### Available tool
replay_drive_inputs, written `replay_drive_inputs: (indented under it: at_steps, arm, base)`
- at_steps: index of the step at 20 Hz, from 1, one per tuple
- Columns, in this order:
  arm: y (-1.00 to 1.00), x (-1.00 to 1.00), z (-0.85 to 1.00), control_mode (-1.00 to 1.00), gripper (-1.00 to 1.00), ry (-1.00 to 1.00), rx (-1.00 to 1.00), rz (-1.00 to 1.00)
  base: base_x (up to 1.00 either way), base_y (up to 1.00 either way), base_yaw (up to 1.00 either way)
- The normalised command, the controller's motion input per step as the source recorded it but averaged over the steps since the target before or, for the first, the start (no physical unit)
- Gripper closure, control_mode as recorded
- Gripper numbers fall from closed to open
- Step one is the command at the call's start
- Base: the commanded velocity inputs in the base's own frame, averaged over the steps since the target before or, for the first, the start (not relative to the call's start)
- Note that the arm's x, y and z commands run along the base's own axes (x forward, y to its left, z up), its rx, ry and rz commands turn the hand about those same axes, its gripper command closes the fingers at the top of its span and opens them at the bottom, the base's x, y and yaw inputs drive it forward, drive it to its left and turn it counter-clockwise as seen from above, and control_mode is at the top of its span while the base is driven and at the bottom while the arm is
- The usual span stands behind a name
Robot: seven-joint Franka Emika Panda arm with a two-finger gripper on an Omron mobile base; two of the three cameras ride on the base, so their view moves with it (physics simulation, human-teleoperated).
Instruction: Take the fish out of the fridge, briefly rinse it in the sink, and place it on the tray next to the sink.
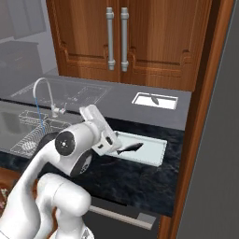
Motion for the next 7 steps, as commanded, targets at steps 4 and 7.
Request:
replay_drive_inputs:
  at_steps: [4,7]
  arm:
    - [0.37,-1.0,0.82,-1.0,-1.0,-0.37,-0.05,0.0]
    - [0.46,-1.0,0.7,-1.0,-1.0,-0.47,-0.11,0.0]
  base:
    - [0.0,0.0,0.0]
    - [0.0,0.0,0.0]
